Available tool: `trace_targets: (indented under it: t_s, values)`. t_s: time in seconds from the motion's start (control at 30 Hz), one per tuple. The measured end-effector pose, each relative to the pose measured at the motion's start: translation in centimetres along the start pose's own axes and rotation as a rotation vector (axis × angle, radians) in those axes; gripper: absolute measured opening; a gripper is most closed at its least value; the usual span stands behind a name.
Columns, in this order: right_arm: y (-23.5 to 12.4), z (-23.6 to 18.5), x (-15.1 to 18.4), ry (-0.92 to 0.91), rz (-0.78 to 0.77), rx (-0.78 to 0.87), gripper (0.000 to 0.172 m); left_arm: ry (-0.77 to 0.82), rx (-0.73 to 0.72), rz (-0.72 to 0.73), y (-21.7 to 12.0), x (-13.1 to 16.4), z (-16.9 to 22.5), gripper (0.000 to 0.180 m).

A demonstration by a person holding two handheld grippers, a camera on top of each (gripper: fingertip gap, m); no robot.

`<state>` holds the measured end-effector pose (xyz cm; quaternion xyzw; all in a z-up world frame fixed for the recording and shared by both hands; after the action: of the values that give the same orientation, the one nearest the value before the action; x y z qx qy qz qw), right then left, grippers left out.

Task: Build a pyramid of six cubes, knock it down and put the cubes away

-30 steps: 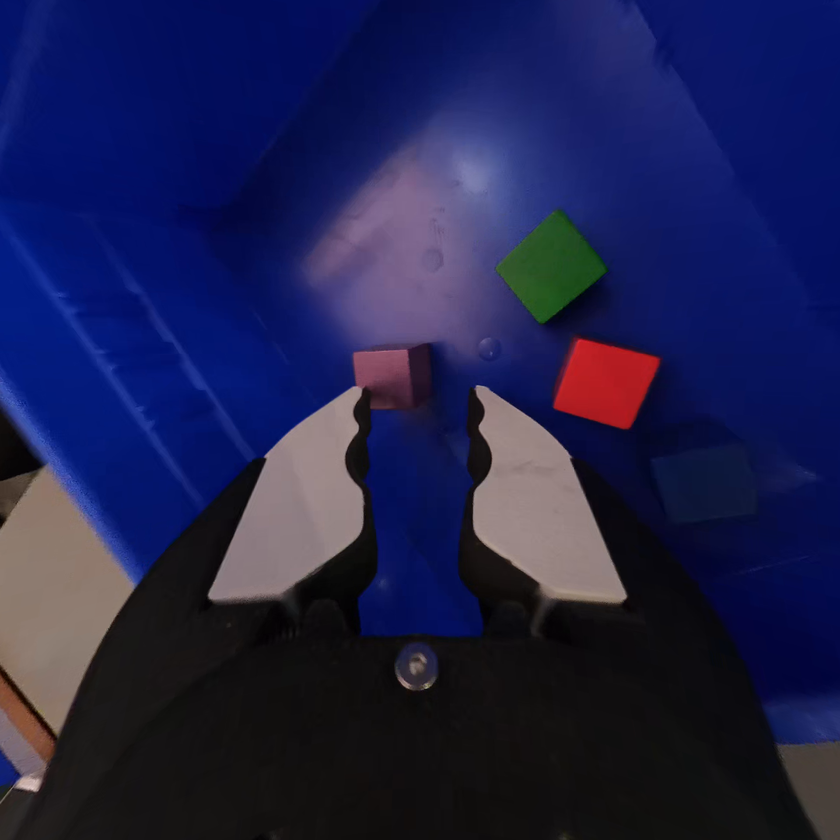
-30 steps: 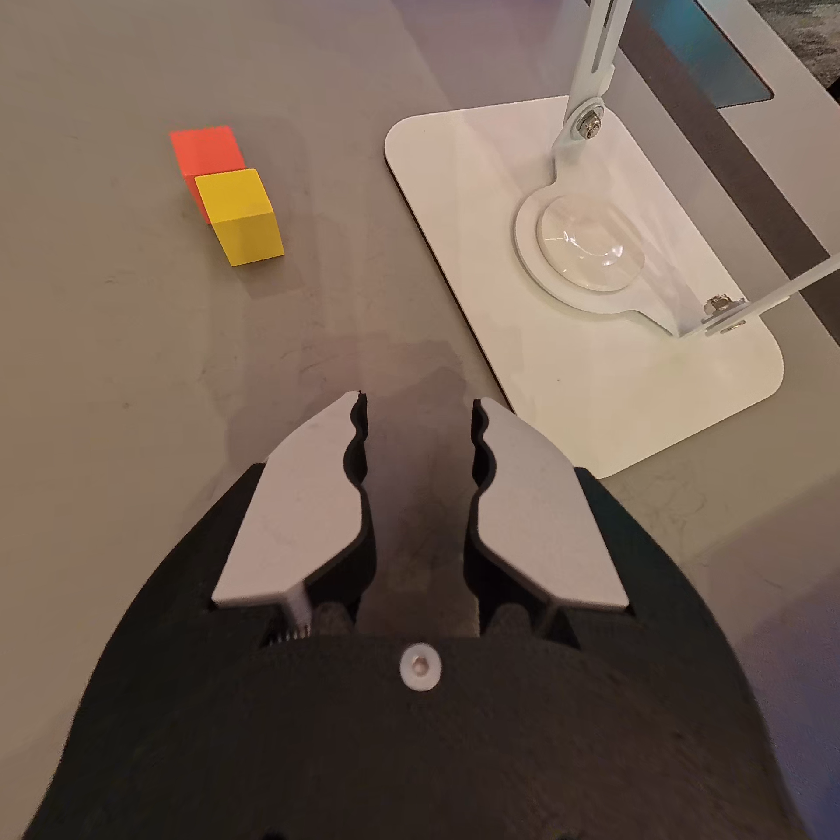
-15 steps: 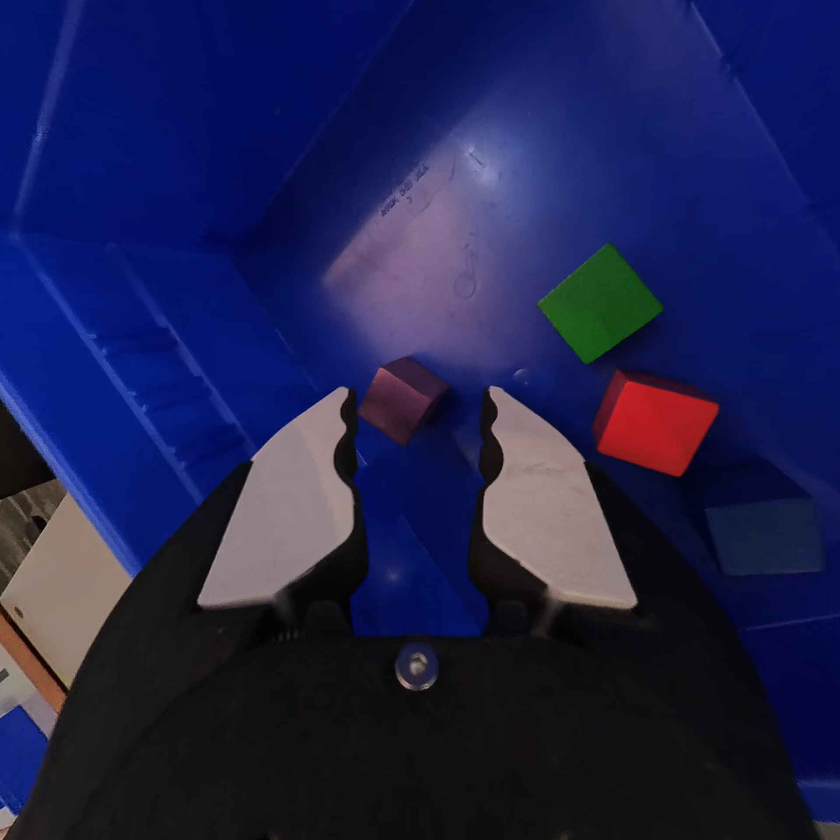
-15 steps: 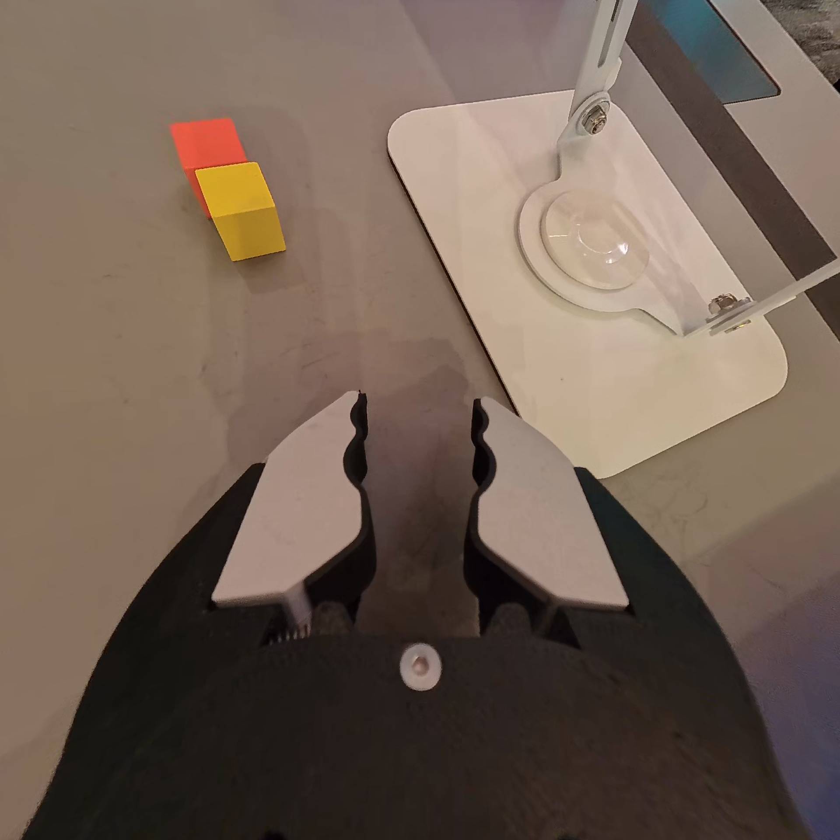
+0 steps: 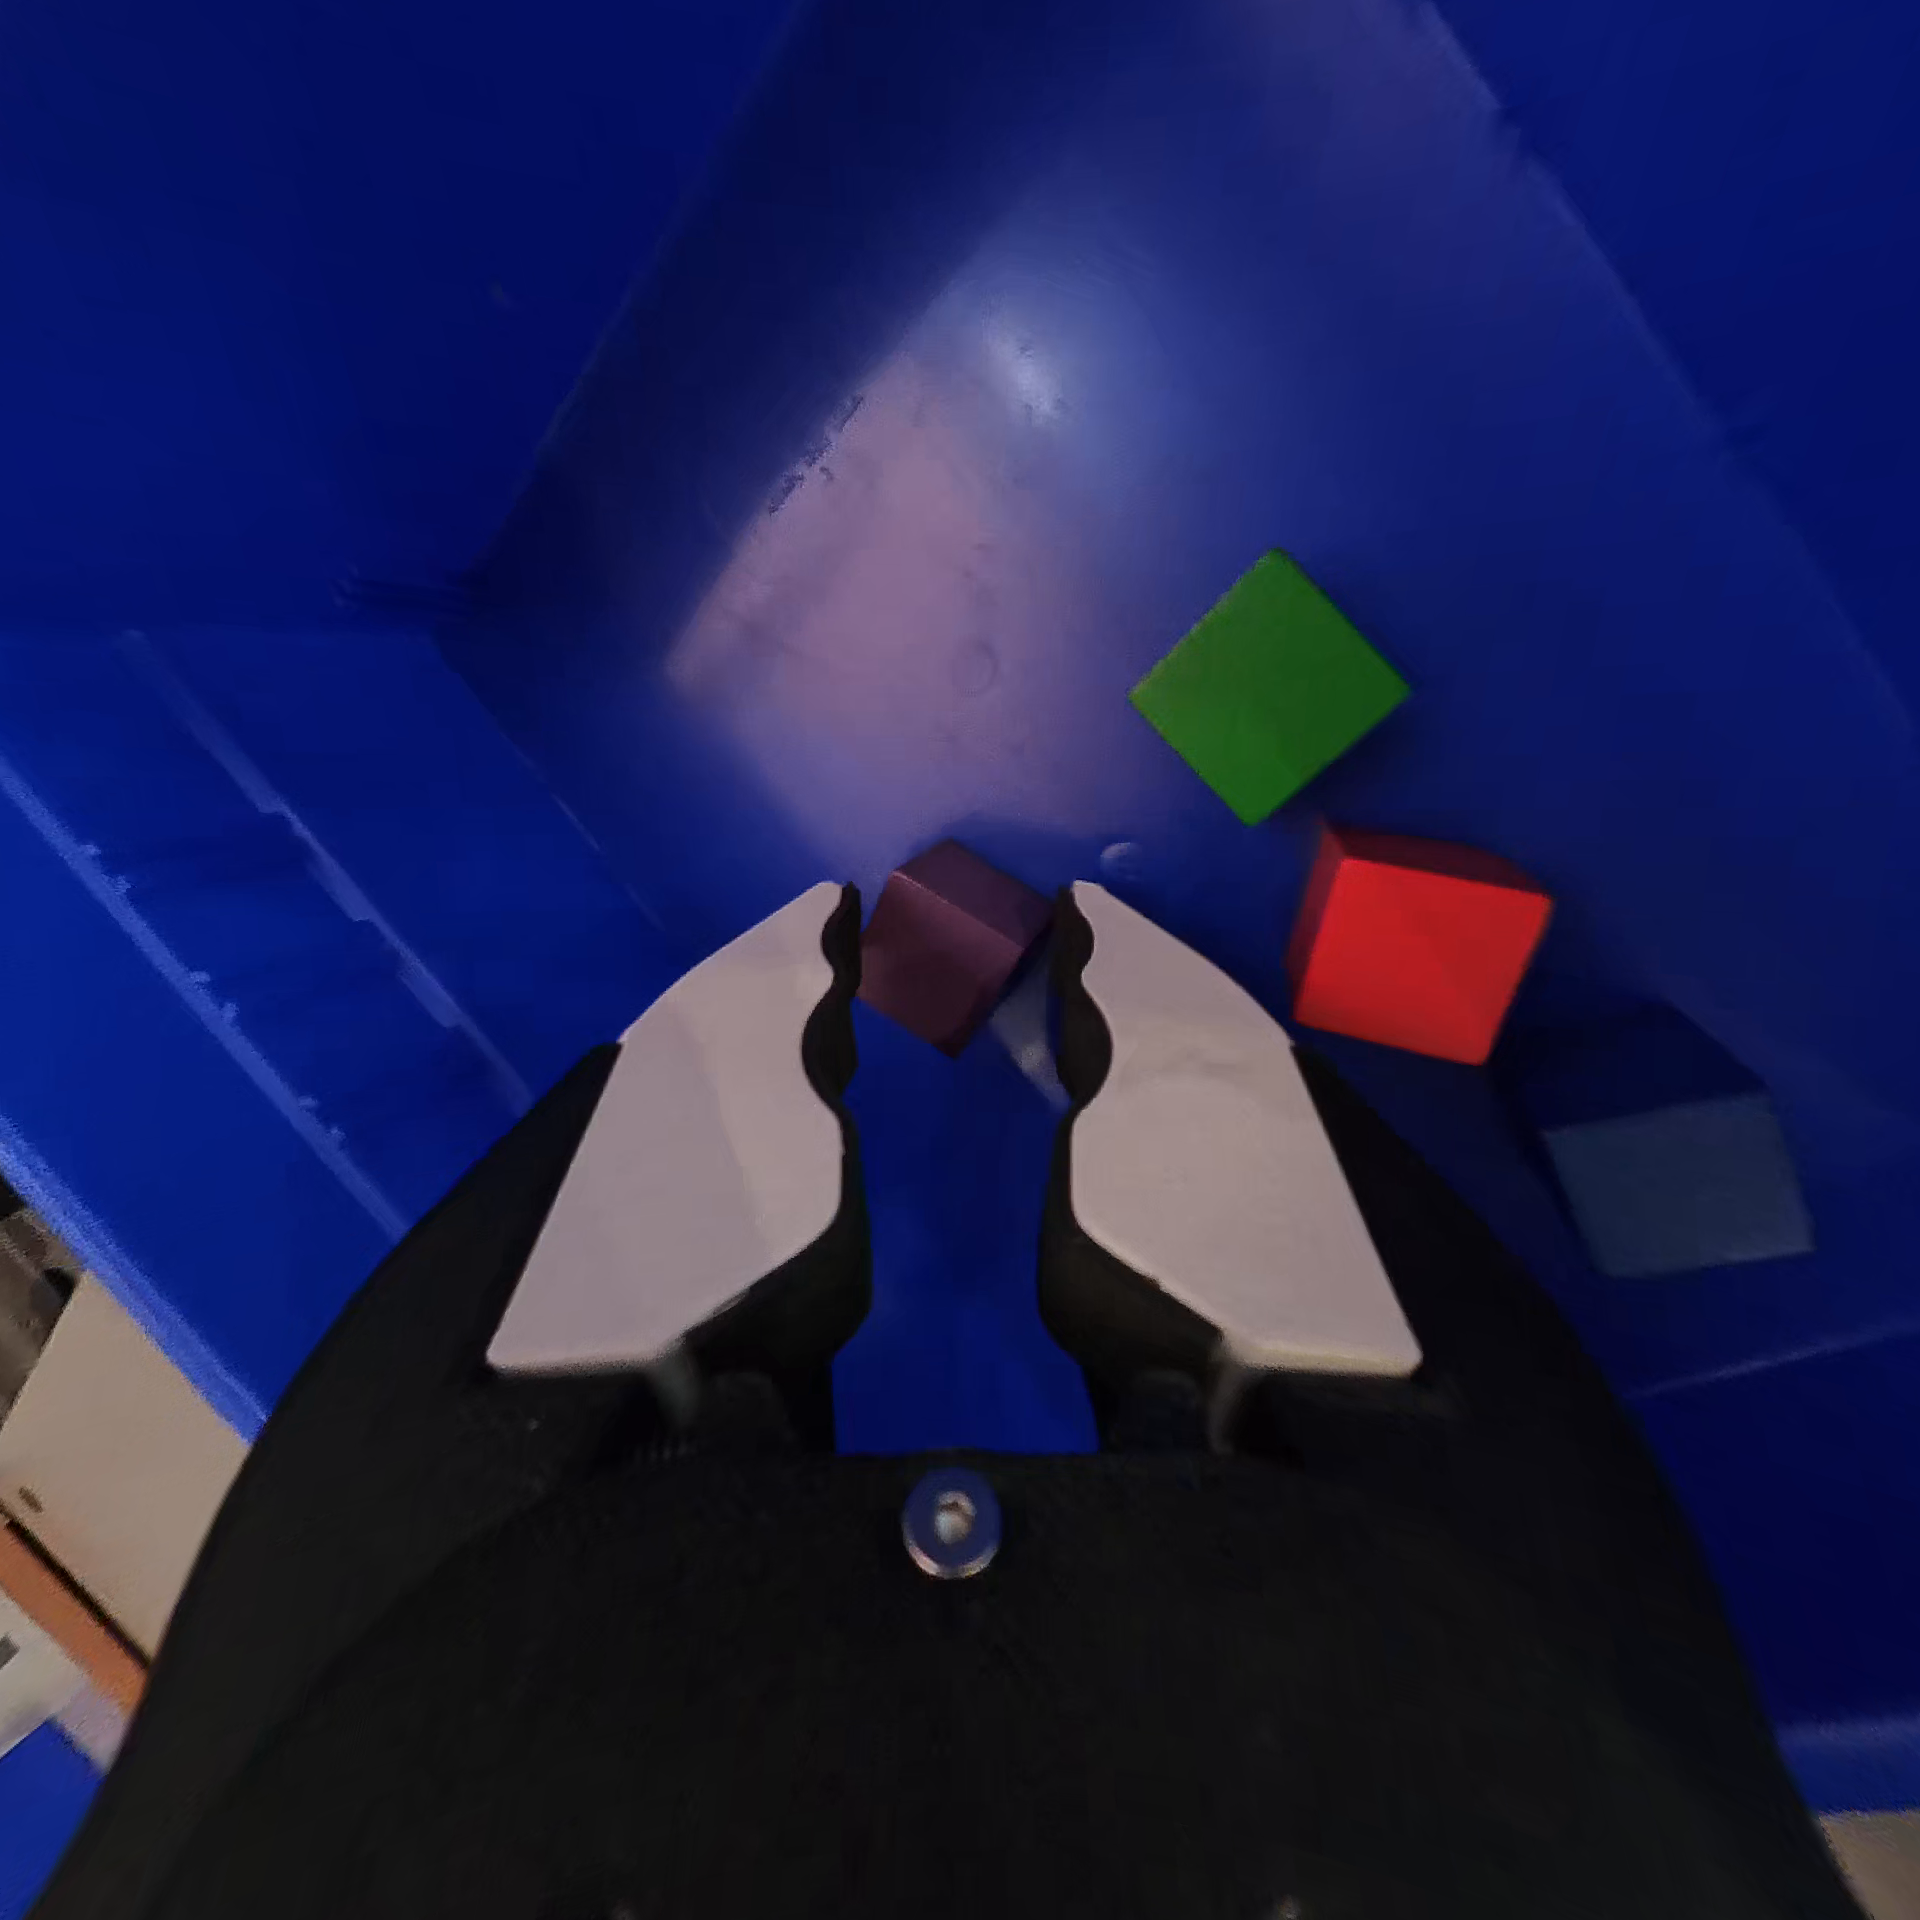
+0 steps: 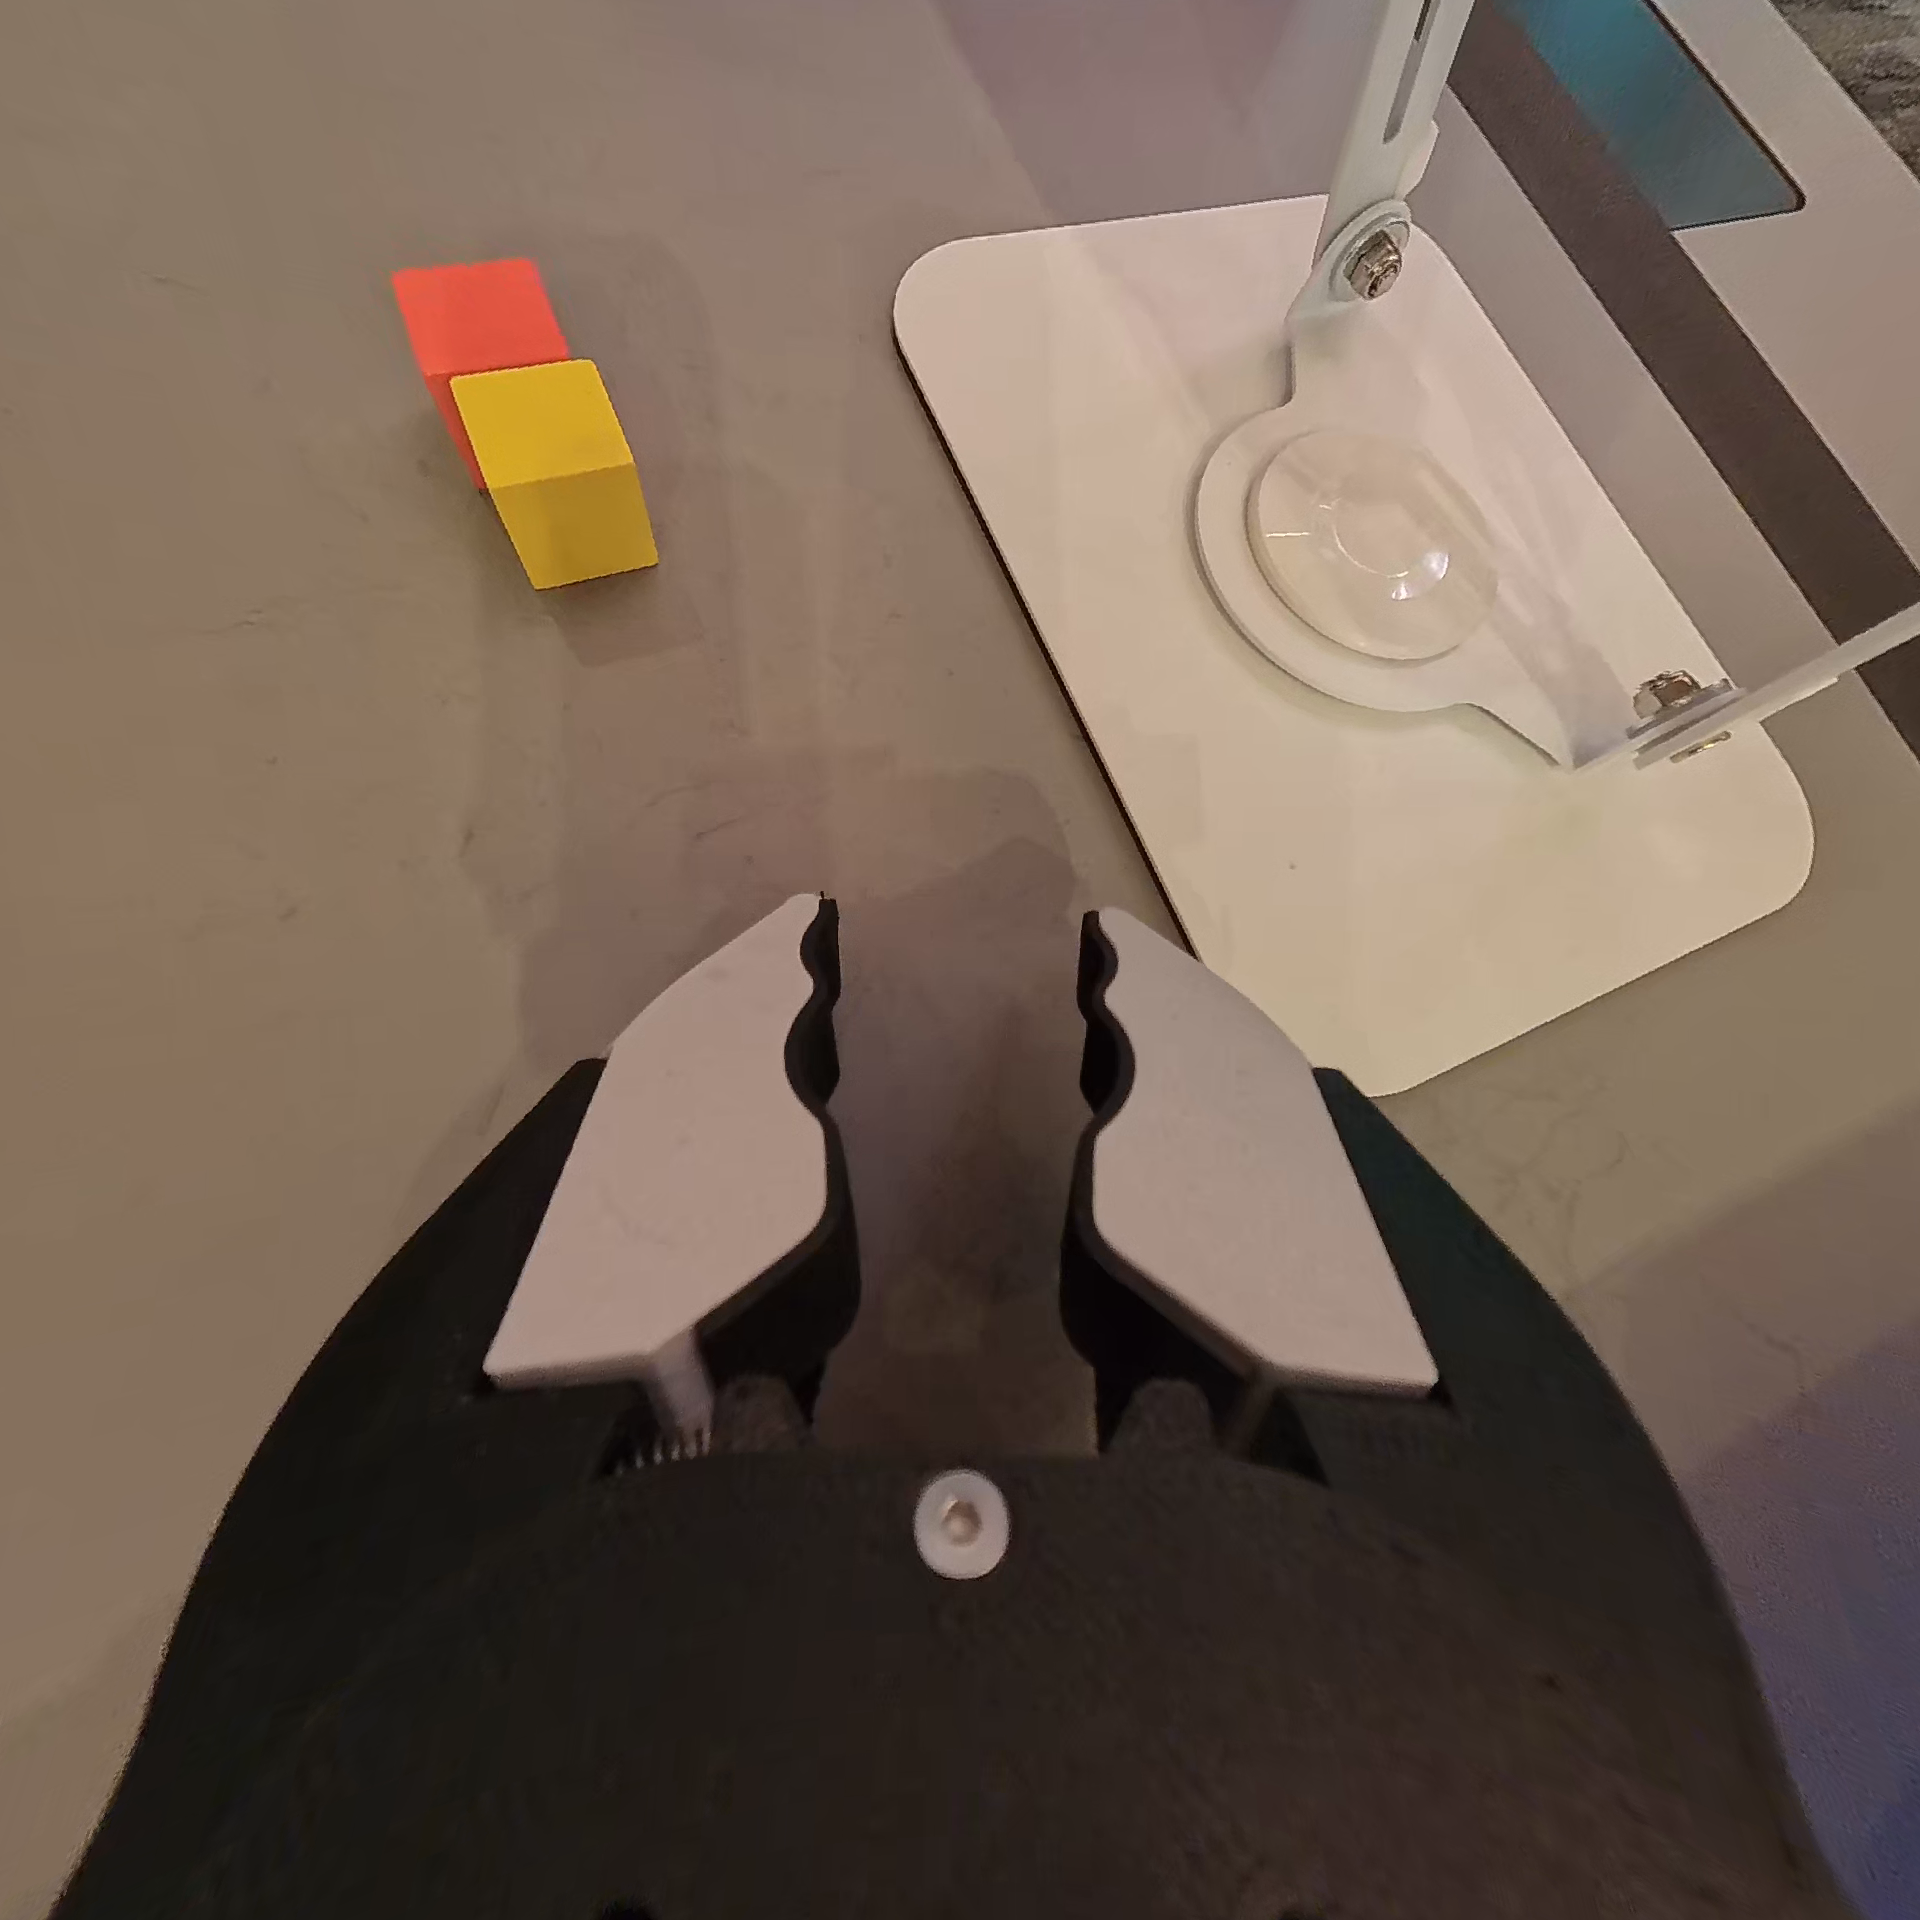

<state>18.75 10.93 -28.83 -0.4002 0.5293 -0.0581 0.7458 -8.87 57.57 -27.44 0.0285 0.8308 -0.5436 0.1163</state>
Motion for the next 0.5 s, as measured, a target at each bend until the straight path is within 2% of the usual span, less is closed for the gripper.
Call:
trace_targets:
  t_s: [0.03,0.13,0.2,0.33,0.4,0.5]
  values:
    - [0.0,0.0,0.0,-0.001,-0.001,0.000,0.044,-0.010,0.008,0.007,-0.2,0.1,0.2,0.035]
    - [0.0,0.0,0.0,-0.002,-0.003,-0.002,0.044,-0.094,-0.004,0.006,-0.7,0.6,0.2,0.056]
    - [0.0,0.0,0.0,-0.001,-0.003,-0.003,0.044,-0.165,-0.011,0.000,-0.7,0.9,0.1,0.061]
    - [0.0,0.0,0.0,0.000,-0.004,-0.003,0.044,-0.274,0.025,0.031,-0.1,0.6,0.2,0.058]
    - [0.0,0.0,0.0,0.000,-0.004,-0.003,0.044,-0.325,-0.006,-0.009,0.3,0.6,-0.2,0.046]
    - [0.0,0.0,0.0,-0.002,-0.003,-0.003,0.044,-0.439,0.024,-0.016,0.8,0.2,-0.7,0.040]
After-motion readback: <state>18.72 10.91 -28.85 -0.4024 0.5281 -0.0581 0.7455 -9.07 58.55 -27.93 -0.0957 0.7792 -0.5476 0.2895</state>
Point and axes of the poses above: each gripper's, where its closed fingertips meet, y out along the fingers, x out of its underside, z = x × y across the jaws, the point moved 7 cm from there along -y, back along the fingers, and after that the axes turned 4 degrees about -x, right-handed, at the moved point
